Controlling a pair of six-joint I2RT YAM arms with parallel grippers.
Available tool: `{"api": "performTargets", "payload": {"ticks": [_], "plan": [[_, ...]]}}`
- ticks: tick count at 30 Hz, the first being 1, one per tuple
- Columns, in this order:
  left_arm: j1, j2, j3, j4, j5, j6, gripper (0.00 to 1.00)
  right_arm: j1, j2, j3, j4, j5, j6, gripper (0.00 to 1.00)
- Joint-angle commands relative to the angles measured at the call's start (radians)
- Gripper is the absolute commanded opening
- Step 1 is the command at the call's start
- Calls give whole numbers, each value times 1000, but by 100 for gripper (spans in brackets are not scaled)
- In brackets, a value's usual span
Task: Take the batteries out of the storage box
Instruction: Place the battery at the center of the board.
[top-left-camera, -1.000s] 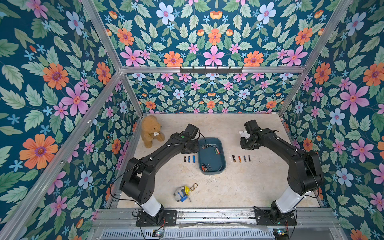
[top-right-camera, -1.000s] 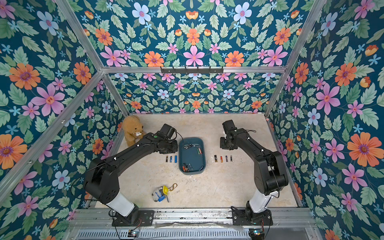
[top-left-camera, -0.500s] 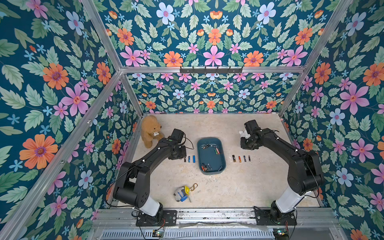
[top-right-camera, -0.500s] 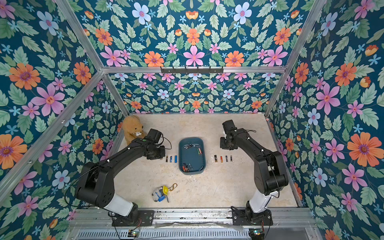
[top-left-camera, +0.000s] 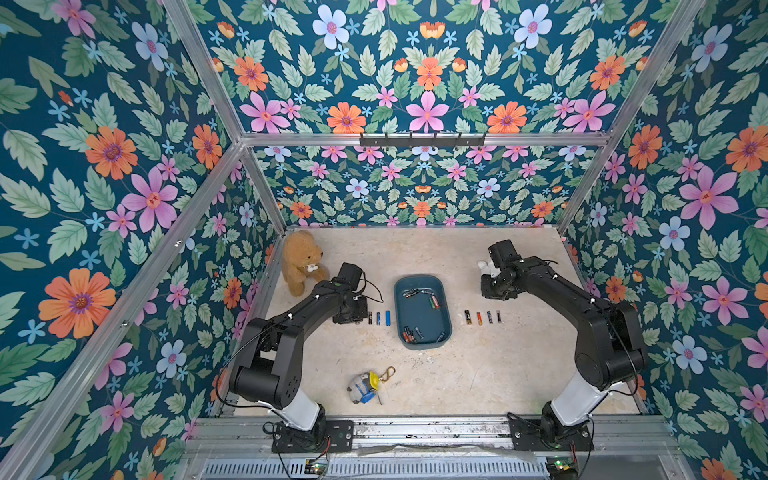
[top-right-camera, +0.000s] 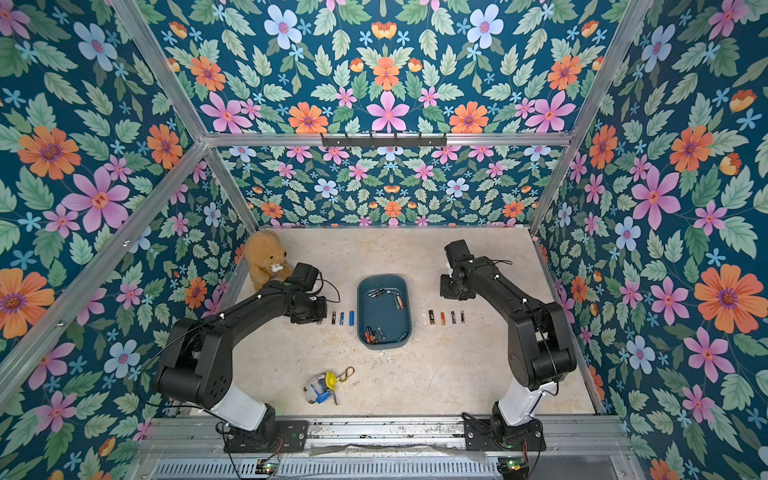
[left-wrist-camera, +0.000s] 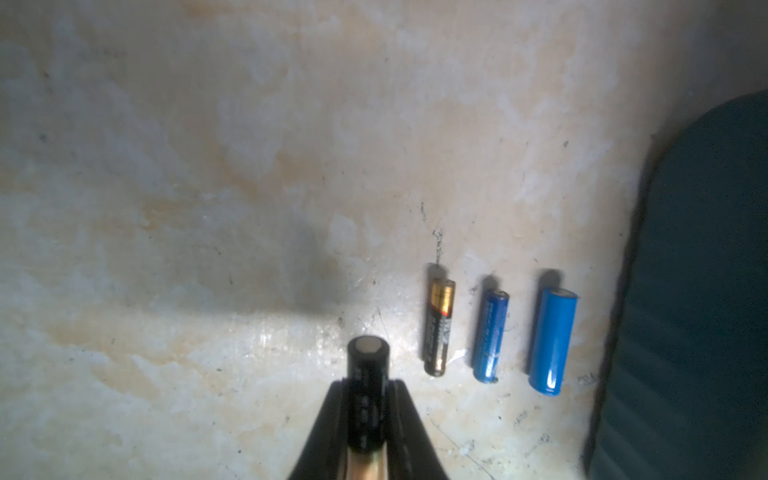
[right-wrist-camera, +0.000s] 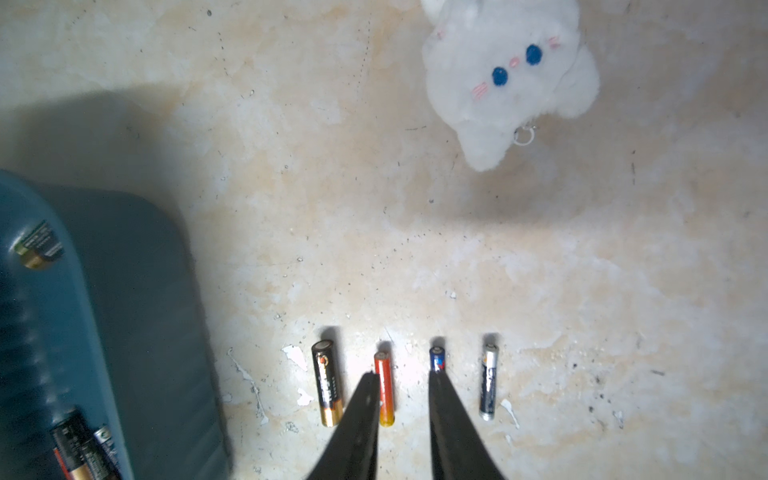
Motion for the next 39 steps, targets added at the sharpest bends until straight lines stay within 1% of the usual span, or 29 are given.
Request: {"api": "performTargets", "payload": {"ticks": [1,24,39], "plan": [[6,13,0,25,-5,28,19,1,3,7,-20,13,1,27],[10,106,20,84,17,50,19,1,19,22,-31,16,3,28],[9,125,7,102,20,50,20,1,25,32,-36,19,3,28]]}}
